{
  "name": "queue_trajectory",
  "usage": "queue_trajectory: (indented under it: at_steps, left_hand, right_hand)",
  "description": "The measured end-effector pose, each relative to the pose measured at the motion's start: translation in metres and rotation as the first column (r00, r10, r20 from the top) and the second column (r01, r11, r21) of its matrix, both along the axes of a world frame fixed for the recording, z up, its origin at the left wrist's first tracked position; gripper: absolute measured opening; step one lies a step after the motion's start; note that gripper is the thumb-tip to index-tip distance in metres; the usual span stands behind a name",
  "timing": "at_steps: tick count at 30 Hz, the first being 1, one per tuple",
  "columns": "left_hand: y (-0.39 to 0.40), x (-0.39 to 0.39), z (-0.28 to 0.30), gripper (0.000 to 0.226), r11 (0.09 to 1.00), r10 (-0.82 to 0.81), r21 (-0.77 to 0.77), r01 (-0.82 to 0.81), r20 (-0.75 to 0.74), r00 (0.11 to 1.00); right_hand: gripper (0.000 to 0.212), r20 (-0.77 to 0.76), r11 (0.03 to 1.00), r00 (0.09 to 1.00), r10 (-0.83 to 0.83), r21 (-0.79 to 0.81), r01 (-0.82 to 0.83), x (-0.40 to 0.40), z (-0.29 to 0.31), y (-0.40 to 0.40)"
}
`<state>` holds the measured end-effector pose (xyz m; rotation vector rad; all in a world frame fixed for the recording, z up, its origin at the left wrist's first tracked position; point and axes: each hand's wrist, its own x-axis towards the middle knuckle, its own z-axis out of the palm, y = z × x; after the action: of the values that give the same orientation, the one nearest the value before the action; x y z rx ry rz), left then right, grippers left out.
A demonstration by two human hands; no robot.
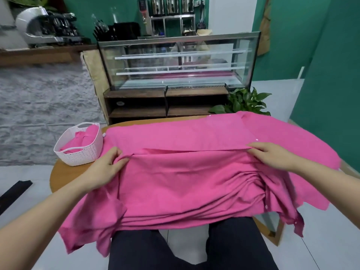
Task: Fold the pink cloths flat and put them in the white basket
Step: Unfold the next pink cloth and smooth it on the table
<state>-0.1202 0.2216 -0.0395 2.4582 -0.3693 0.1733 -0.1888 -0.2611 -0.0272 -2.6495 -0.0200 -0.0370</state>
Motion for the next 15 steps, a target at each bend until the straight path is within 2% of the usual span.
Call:
queue_trajectory:
  at_steps: [4, 8, 10, 12, 15]
  left_hand:
    - [-0.002, 0.025, 0.013, 0.026, 0.998, -0.062, -0.009, 0.061, -0.059, 0.996]
    - [-0.010, 0.053, 0.033, 0.034, 0.997, -0.064, 0.037, 0.072, -0.170, 0.983]
    - [-0.017, 0.070, 0.042, 0.039, 0.997, -0.063, 0.031, 0.069, -0.168, 0.984]
    - [-0.023, 0.086, 0.047, 0.042, 1.000, -0.015, -0.022, 0.012, -0.136, 0.991]
    - [-0.036, 0.114, 0.047, 0.038, 0.992, 0.130, 0.008, -0.130, -0.086, 0.988]
  right_hand:
    - [0.034, 0.067, 0.991, 0.991, -0.115, 0.078, 0.110, 0.034, 0.012, -0.003]
    - [0.029, 0.157, 0.985, 0.972, -0.174, 0.032, 0.171, 0.067, 0.031, -0.003]
    - [0.028, 0.209, 0.981, 0.960, -0.188, 0.005, 0.192, 0.083, 0.039, -0.006]
    - [0.031, 0.195, 0.973, 0.960, -0.201, -0.073, 0.219, 0.098, 0.045, -0.006]
    - [0.034, 0.173, 0.953, 0.966, -0.190, -0.203, 0.224, 0.127, 0.043, -0.002]
